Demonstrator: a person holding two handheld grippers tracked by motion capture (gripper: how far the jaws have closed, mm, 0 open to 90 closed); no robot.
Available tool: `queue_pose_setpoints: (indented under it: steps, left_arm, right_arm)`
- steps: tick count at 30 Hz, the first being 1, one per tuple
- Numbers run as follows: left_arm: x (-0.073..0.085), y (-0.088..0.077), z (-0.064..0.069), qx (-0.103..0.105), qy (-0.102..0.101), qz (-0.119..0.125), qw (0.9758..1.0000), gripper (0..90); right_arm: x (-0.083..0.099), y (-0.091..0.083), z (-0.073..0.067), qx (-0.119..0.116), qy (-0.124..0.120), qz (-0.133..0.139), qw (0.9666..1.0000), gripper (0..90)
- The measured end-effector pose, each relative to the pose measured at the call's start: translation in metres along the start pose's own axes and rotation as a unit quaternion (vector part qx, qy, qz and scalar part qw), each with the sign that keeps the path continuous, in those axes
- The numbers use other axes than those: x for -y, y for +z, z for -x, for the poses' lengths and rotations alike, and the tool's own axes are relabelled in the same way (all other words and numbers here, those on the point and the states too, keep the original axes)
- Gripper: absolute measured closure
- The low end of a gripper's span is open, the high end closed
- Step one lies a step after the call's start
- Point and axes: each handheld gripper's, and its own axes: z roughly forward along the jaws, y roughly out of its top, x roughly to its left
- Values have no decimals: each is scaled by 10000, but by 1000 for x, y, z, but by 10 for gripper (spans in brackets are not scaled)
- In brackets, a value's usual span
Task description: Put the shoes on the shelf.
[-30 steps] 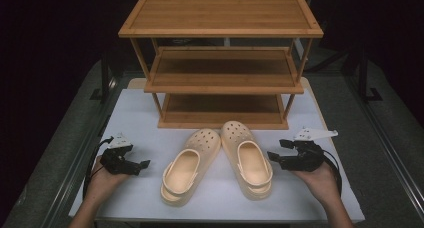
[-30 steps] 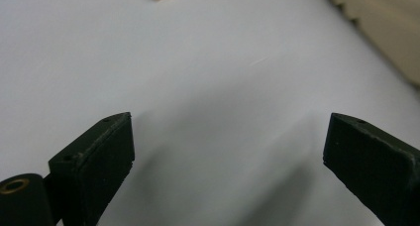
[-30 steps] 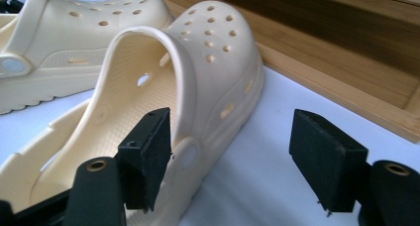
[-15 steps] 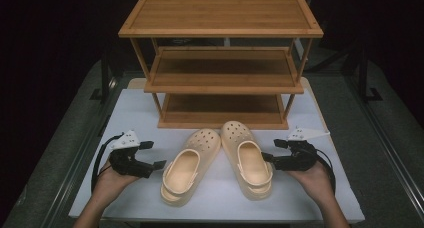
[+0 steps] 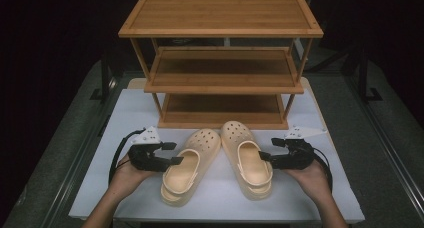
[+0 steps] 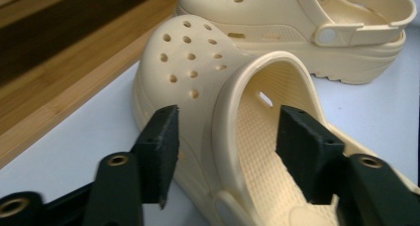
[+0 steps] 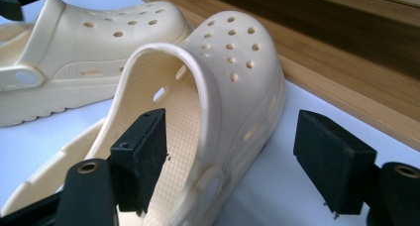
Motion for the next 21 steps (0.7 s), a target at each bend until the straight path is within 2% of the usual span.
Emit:
queue_pose_setpoints:
  steps: [6,12,17,21]
  left_arm:
    - [-3,15,-2,81,47,-195,9998,505]
    - [-2,21,-6,9,40,-253,9997,524]
    - [-1,23,-6,-119,68,-300,9995,559]
    - [-1,24,-5,-235,115,-327,9991,596]
  right_arm:
    - [-5,12,-1,-105,-17,-49,9999,292]
    - [-13,33,-1,-225,-81,-198,9995,337]
    - [-15,41,-2,-206,-170,-216,9994,464]
    - [-14,39,-3,-50,-247,-150,9996,585]
